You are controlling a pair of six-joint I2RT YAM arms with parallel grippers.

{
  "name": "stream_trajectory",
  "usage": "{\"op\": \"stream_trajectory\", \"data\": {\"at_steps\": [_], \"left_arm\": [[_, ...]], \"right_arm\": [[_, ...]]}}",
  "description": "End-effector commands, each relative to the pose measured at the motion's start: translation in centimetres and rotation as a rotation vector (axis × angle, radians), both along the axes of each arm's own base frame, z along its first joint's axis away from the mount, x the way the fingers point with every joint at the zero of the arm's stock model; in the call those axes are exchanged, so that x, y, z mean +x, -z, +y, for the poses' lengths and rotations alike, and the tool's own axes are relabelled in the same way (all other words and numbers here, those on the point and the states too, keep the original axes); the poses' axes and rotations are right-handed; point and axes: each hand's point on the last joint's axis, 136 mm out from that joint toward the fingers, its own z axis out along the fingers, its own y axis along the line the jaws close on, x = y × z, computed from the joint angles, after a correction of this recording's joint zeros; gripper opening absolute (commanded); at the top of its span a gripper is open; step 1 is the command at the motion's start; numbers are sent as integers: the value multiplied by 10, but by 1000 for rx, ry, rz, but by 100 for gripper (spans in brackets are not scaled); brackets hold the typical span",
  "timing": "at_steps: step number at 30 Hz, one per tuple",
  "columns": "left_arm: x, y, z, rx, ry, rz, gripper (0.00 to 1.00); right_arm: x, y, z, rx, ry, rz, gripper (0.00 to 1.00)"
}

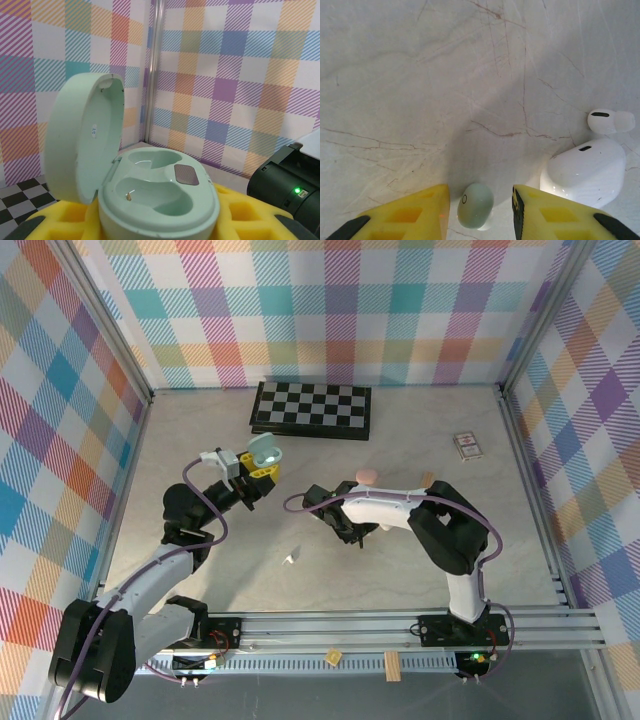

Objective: Insert wireless bluetooth earbuds into charging case

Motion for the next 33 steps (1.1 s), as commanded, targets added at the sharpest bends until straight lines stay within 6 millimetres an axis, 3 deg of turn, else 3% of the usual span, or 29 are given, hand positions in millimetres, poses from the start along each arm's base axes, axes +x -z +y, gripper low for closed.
{"op": "stream_trajectory", "data": {"at_steps": [1, 10, 33], "left_arm": [[-5, -9, 2, -10, 11, -49, 30], [-5, -11, 2, -12, 16, -54, 31], [-4, -13, 1, -22, 28, -54, 30]], "right_arm": [[-5, 0, -6, -50, -12, 24, 38], [-1, -9, -15, -90, -6, -11, 33], [6, 0, -22, -169, -25, -18, 24]]}}
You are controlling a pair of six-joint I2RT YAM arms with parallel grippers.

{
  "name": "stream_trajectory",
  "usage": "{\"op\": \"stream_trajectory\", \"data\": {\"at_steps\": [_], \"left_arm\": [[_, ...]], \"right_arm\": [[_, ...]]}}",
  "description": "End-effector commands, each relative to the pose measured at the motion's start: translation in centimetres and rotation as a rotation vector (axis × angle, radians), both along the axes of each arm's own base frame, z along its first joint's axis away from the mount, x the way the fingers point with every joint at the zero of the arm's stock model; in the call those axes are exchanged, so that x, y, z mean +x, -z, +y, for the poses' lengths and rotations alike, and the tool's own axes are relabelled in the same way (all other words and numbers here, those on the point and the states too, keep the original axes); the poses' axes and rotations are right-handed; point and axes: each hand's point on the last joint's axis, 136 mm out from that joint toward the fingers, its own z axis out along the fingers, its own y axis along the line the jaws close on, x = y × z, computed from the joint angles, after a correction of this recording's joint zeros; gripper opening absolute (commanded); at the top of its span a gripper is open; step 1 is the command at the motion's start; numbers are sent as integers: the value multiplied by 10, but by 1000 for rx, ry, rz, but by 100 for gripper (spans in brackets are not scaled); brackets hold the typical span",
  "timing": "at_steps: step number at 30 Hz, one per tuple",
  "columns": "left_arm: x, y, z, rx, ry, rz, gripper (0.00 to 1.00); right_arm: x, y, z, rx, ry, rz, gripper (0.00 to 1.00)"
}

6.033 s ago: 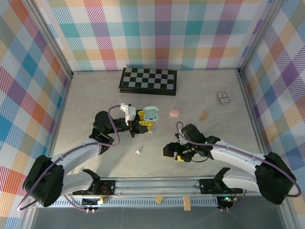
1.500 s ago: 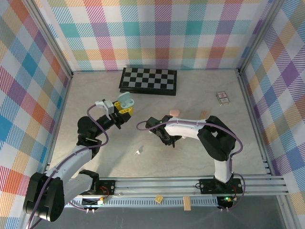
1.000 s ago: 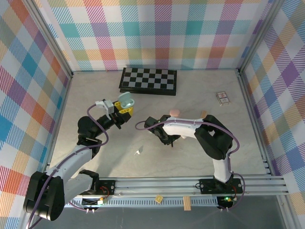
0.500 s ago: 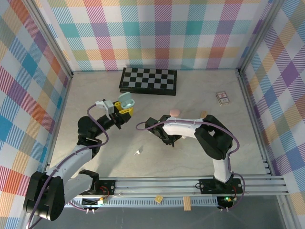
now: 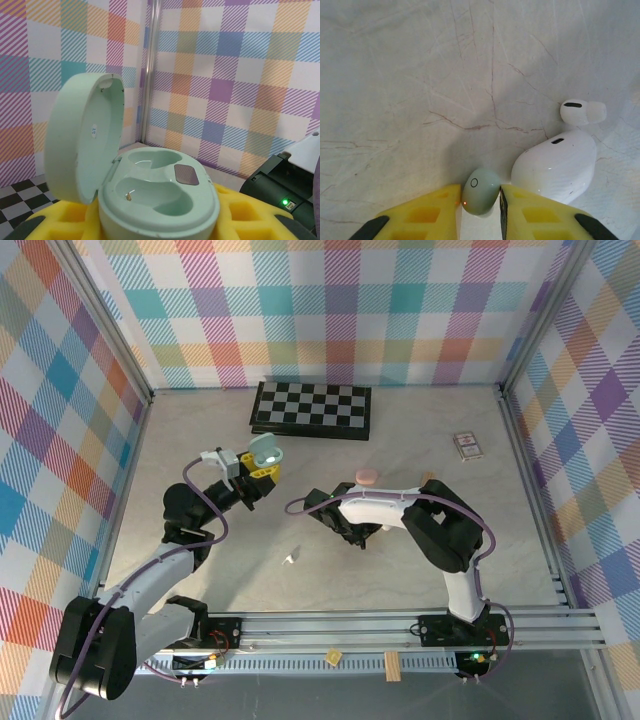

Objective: Insert wireless bluetooth earbuds into charging case

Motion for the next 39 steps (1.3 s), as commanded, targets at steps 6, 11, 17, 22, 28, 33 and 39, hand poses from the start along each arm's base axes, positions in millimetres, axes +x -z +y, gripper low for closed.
{"op": "stream_trajectory", "data": {"at_steps": [6, 11, 17, 22, 28, 33, 39], "left_arm": [[-5, -14, 2, -17, 14, -60, 30], [-5, -13, 2, -15, 19, -57, 30], [-6, -10, 0, 2, 31, -62, 31], [-6, -9, -2, 2, 42, -57, 31], [-6, -8, -2, 1, 46, -54, 31], [-4, -8, -4, -10, 55, -51, 31], [-3, -8, -7, -20, 75, -50, 31]], "right_arm": [[5, -6, -1, -20, -10, -9, 19], [5, -9, 4, 81, 17, -1, 19], [0, -17, 18, 257, 61, 22, 19], [-3, -22, 29, 413, 120, 41, 19], [-2, -32, 36, 603, 205, 36, 19], [1, -42, 34, 736, 275, 8, 18], [1, -46, 29, 825, 326, -10, 18]]}}
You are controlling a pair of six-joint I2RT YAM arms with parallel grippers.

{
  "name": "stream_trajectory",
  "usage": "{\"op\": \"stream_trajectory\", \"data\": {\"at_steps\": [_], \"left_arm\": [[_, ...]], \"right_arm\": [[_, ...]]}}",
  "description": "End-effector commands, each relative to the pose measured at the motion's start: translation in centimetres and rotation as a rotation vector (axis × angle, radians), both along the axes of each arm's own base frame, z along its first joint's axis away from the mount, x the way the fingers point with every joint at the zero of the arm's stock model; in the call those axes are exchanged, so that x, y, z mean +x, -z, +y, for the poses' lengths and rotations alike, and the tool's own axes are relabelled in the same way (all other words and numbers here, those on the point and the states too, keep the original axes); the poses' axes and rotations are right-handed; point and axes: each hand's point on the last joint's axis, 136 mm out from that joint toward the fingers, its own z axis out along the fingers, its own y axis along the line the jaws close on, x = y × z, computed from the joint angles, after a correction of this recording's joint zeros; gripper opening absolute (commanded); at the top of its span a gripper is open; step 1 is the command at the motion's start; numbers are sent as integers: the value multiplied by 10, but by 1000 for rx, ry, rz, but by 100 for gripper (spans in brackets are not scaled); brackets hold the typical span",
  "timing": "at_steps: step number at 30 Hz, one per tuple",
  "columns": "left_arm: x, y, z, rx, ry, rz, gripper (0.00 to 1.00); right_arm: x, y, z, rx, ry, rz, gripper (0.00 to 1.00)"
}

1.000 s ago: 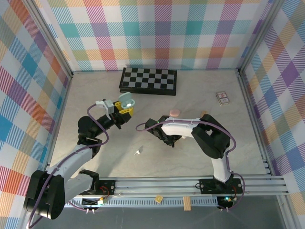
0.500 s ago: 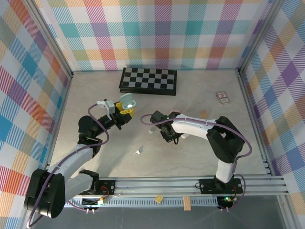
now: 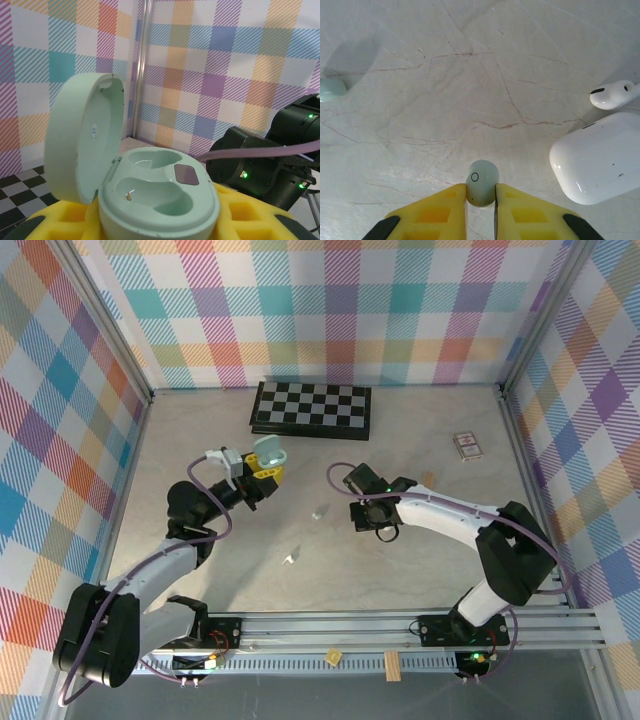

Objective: Insert wireless bluetooth earbuds into charging case

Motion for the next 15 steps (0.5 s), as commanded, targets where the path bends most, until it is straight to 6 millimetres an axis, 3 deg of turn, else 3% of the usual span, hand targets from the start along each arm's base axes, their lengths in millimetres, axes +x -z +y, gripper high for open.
{"op": "stream_trajectory", "data": {"at_steps": [1, 9, 15], "left_arm": [[-7, -18, -1, -22, 28, -77, 31], [-10, -24, -4, -23, 40, -87, 31], [-12, -24, -3, -12, 35, -89, 31]], "right_arm": [[1, -5, 9, 115, 38, -1, 18], [-13, 24, 10, 146, 35, 100, 19], [-23, 38, -1, 116, 56, 139, 20]]}}
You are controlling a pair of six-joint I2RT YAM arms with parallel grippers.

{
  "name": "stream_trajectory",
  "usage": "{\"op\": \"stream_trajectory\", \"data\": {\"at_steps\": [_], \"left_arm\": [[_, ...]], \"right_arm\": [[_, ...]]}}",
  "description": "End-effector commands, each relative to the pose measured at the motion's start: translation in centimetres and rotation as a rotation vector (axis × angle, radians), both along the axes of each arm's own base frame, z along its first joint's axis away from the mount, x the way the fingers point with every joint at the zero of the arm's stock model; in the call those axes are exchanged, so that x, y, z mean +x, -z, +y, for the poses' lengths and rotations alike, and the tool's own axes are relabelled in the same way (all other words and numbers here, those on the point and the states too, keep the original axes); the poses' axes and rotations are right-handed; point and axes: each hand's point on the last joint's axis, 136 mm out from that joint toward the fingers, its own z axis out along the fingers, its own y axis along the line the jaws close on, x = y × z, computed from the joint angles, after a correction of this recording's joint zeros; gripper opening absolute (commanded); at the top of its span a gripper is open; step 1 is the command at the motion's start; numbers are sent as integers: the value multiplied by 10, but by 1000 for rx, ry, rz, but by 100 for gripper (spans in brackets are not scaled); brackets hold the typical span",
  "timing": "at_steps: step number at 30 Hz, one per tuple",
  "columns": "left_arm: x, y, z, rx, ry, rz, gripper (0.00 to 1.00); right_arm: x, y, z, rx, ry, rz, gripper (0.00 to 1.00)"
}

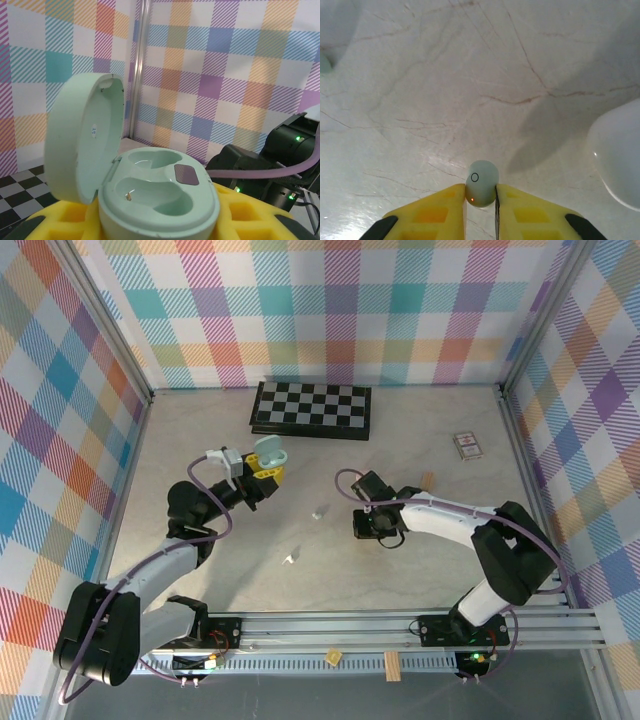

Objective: Insert wireless bluetooth earbuds into charging case

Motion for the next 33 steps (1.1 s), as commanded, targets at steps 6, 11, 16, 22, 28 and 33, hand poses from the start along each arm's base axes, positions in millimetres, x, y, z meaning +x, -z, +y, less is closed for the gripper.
{"op": "stream_trajectory", "data": {"at_steps": [6, 11, 16, 22, 28, 33], "left_arm": [[-10, -22, -3, -3, 26, -85, 31], [-10, -22, -3, -3, 29, -85, 31], [-10, -22, -4, -2, 32, -85, 31], [-11, -22, -4, -2, 32, -87, 31], [-10, -22, -4, 1, 33, -85, 31], [-10, -23, -5, 0, 37, -86, 30]], "right_arm": [[-11, 13, -20, -26, 72, 60, 23], [-9, 11, -29, -27, 111, 62, 30], [-5, 9, -28, -9, 123, 59, 31], [2, 4, -15, 77, 113, 58, 32], [4, 4, -16, 79, 111, 49, 34], [7, 6, -18, 71, 97, 38, 36]]}}
